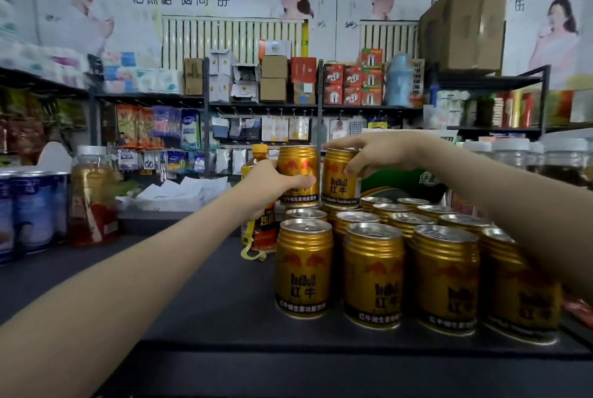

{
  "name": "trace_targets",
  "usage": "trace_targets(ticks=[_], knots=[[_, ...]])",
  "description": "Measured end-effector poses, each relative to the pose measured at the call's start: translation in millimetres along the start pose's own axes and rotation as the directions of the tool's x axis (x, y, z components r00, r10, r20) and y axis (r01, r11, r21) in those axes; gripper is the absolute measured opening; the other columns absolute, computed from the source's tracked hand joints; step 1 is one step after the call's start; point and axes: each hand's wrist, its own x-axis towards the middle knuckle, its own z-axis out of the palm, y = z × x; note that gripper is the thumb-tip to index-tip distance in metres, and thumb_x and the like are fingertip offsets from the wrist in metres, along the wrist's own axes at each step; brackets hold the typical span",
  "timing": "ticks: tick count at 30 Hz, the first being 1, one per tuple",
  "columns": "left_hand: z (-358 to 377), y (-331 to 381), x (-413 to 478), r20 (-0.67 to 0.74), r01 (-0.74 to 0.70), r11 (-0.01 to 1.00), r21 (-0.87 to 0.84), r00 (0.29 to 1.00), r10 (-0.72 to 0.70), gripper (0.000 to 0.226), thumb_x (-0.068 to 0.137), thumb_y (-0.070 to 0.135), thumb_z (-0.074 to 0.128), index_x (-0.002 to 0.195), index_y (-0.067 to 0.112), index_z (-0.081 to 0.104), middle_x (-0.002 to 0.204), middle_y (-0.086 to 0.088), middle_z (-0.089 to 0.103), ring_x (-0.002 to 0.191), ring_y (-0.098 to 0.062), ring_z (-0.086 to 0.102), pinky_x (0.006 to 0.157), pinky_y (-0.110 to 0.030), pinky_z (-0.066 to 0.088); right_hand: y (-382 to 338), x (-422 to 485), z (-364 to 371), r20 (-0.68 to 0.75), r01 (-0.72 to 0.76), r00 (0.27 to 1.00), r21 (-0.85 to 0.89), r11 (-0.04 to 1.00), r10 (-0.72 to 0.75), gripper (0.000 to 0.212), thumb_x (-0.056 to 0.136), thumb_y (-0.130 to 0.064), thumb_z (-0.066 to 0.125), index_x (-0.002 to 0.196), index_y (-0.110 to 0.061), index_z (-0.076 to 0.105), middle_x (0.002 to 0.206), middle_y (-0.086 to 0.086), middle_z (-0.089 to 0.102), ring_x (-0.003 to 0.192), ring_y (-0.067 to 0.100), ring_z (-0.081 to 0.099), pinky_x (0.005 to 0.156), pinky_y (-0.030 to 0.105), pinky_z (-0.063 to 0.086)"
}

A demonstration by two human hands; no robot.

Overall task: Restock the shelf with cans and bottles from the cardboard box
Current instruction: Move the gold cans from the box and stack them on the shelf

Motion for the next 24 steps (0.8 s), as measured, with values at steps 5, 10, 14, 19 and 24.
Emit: trace_targets(ticks=[5,10,14,19,24], knots=[[2.9,-2.9,9.7,-0.011,-0.012,0.999,0.034,1.0,0.012,0.052,0.07,0.023,0.083,0.115,0.016,0.058,0.108,-0.001,0.068,0.104,-0.019,0.063,0.093,-0.041,0.05,3.8,7.2,11.7,-0.033,0.005,0.999,-0.021,1.0,-0.006,0.071,0.085,-0.032,0.068,0.145,-0.037,0.031,0.147,0.0,0.037,0.125,0.025,0.045,0.102,0.05,0.044],[3.7,-9.3,15.4,-0.007,-0.003,0.998,0.07,1.0,0.004,0.065,0.06,0.032,0.088,0.116,0.015,0.059,0.109,-0.002,0.069,0.106,-0.022,0.062,0.098,-0.048,0.046,4.3,1.9,6.9,-0.094,-0.022,0.995,-0.041,0.999,0.018,0.077,0.083,-0.027,0.072,0.146,-0.022,0.027,0.148,0.006,0.035,0.124,0.028,0.047,0.098,0.042,0.048],[4.6,-15.6,15.6,-0.013,-0.003,0.998,0.069,1.0,0.004,0.069,0.065,0.031,0.086,0.124,0.015,0.055,0.113,-0.001,0.067,0.107,-0.021,0.061,0.099,-0.047,0.046,5.0,1.2,8.5,-0.102,-0.051,0.994,-0.048,0.998,0.046,0.073,0.082,-0.031,0.072,0.142,-0.019,0.032,0.142,0.006,0.042,0.123,0.027,0.048,0.102,0.042,0.046],[4.1,-19.5,13.2,0.013,-0.026,0.996,0.08,1.0,0.025,0.077,0.068,0.036,0.084,0.133,0.018,0.047,0.118,0.0,0.064,0.106,-0.019,0.062,0.095,-0.042,0.05,2.4,-2.0,9.7,-0.101,-0.074,0.993,-0.049,0.996,0.069,0.07,0.086,-0.03,0.069,0.145,-0.025,0.032,0.134,0.004,0.05,0.119,0.026,0.052,0.1,0.047,0.047],[3.2,-20.4,17.1,0.013,0.001,0.998,0.062,1.0,-0.002,0.088,0.06,0.041,0.087,0.134,0.019,0.045,0.117,0.002,0.064,0.104,-0.018,0.062,0.089,-0.038,0.052,4.3,-0.8,15.0,-0.091,-0.038,0.995,-0.029,0.999,0.036,0.065,0.089,-0.028,0.065,0.145,-0.027,0.032,0.13,0.001,0.054,0.116,0.023,0.055,0.099,0.044,0.048]])
